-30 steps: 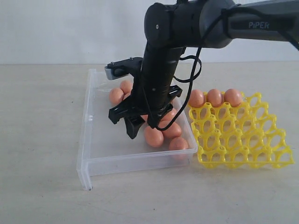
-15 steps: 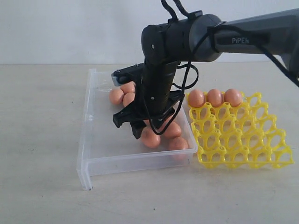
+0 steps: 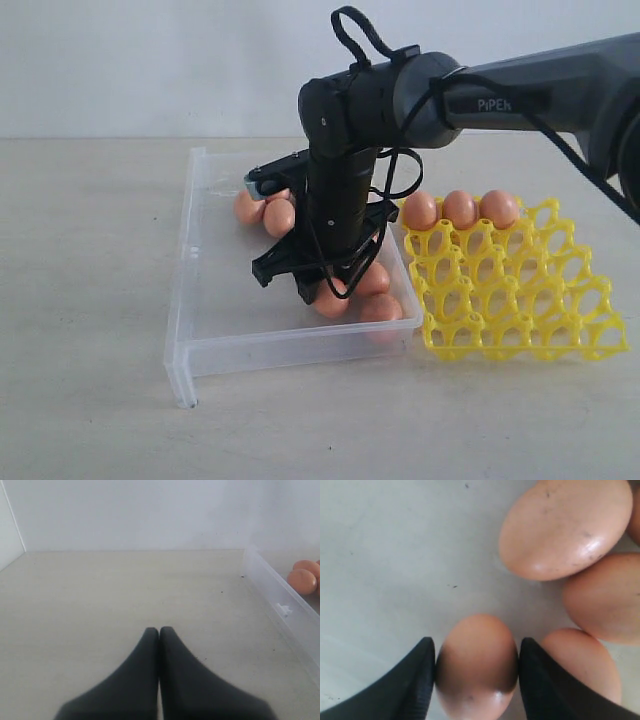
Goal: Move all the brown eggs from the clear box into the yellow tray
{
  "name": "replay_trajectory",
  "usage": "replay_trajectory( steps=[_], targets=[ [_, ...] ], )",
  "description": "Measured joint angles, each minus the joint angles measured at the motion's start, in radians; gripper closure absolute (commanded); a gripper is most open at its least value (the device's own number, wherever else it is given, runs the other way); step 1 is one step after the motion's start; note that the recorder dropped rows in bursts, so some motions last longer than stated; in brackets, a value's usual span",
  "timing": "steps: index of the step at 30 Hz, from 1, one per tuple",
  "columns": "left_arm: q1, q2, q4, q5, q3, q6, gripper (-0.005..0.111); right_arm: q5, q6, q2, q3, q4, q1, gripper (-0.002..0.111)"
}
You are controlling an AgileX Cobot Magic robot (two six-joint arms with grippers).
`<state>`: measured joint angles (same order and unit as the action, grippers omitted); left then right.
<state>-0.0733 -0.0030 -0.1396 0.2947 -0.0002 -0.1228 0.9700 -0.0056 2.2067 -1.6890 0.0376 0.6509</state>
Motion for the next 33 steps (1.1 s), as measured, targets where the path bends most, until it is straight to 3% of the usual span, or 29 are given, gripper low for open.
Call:
replay_trajectory(
  steps=[11, 20, 22, 25, 28, 33],
  targets=[
    [0.000, 0.000, 0.000, 0.000, 0.000, 0.000, 0.111, -0.028, -0.015, -0.002, -0.001, 0.003, 0.000, 0.108],
    [0.000, 0.000, 0.000, 0.000, 0.000, 0.000, 0.111, -0.380, -0.055, -0.123, 0.003, 0.175, 0.000, 0.108],
    [0.000, 0.000, 0.000, 0.000, 0.000, 0.000, 0.111, -0.413, -0.139, -0.158, 0.003, 0.271, 0.000, 0.108],
    [0.000, 0.000, 0.000, 0.000, 0.000, 0.000, 0.111, -0.547, -0.437, -0.265, 0.080, 0.538, 0.000, 0.109],
    [0.000, 0.000, 0.000, 0.000, 0.000, 0.000, 0.111, -0.765, -0.763, -0.382, 0.262, 0.867, 0.000, 0.109],
    [0.000, 0.000, 0.000, 0.000, 0.000, 0.000, 0.111, -0.941, -0.950, -0.467, 0.488, 1.005, 0.000, 0.109]
  ],
)
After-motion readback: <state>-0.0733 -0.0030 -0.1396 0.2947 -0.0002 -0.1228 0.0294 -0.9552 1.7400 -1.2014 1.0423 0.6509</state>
